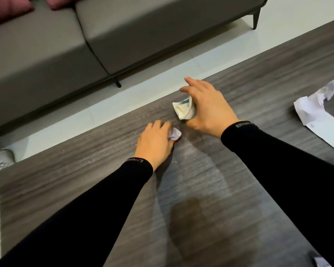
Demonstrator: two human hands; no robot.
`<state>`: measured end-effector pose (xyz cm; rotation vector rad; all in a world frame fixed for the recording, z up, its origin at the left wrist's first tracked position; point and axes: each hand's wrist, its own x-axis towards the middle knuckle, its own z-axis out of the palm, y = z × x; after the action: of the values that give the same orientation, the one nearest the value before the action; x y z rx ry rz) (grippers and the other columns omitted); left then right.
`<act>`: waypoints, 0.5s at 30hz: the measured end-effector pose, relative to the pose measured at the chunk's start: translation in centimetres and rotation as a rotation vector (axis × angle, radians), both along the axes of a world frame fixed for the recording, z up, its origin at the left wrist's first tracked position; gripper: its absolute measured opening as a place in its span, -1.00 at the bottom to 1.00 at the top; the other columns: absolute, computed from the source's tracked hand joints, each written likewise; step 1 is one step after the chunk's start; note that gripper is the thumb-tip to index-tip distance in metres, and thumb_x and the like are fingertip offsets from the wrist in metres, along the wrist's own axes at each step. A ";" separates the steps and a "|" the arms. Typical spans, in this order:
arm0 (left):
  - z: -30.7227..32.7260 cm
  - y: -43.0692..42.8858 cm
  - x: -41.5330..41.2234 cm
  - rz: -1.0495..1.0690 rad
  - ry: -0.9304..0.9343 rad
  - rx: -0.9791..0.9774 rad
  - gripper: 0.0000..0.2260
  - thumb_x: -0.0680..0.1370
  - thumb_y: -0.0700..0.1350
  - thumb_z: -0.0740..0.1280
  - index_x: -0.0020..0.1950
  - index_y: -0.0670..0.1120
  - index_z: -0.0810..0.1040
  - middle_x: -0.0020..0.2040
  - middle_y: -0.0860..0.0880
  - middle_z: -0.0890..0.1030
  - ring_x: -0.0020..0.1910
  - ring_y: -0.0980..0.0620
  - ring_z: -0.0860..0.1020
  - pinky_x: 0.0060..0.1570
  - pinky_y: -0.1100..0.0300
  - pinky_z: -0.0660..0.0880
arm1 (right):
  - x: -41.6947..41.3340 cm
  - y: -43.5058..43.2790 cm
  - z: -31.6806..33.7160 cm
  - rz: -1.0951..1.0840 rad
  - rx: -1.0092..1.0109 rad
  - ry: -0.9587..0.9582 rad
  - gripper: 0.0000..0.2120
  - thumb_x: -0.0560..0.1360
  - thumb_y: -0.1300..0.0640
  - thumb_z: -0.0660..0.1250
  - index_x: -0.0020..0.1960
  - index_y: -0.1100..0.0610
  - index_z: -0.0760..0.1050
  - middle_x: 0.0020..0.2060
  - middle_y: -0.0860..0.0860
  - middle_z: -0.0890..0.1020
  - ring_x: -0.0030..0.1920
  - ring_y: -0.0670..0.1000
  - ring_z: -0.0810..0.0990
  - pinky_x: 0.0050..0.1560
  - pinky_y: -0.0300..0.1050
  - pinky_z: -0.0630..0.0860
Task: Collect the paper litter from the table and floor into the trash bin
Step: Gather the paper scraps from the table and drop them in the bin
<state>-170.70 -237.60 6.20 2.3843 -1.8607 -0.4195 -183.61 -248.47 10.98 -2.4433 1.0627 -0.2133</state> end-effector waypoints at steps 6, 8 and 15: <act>3.3 0.4 5.6 0.397 0.243 -0.216 -0.77 0.47 -0.12 0.28 0.10 -0.05 0.57 -0.05 -0.11 0.65 0.05 -0.13 0.54 -0.03 0.15 0.40 | 2.4 -1.6 -1.1 0.073 0.026 0.349 -0.39 0.38 0.13 0.35 0.40 0.12 0.27 0.42 0.07 0.35 0.50 0.05 0.12 0.36 0.16 0.24; 4.0 1.6 7.7 0.385 0.221 -0.078 -0.79 0.48 -0.07 0.31 0.08 -0.03 0.60 -0.14 -0.08 0.65 0.05 -0.13 0.55 0.06 0.09 0.47 | 2.6 -1.3 -1.4 0.003 -0.031 0.351 -0.47 0.38 0.12 0.34 0.32 0.16 0.32 0.31 0.10 0.44 0.39 0.11 0.28 0.22 0.10 0.36; 2.9 4.0 7.1 0.258 0.089 -0.053 -0.82 0.50 -0.03 0.33 -0.02 -0.07 0.66 -0.10 -0.07 0.63 0.01 -0.11 0.50 -0.02 0.11 0.41 | 2.0 0.8 -2.2 -0.180 -0.013 0.228 -0.66 0.38 0.21 0.36 0.12 0.24 0.40 0.07 0.19 0.58 0.15 0.21 0.48 -0.01 0.01 0.45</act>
<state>-163.64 -233.63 9.05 2.4811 -1.4825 -0.4371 -181.58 -247.72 8.79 -2.4263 1.3852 0.0029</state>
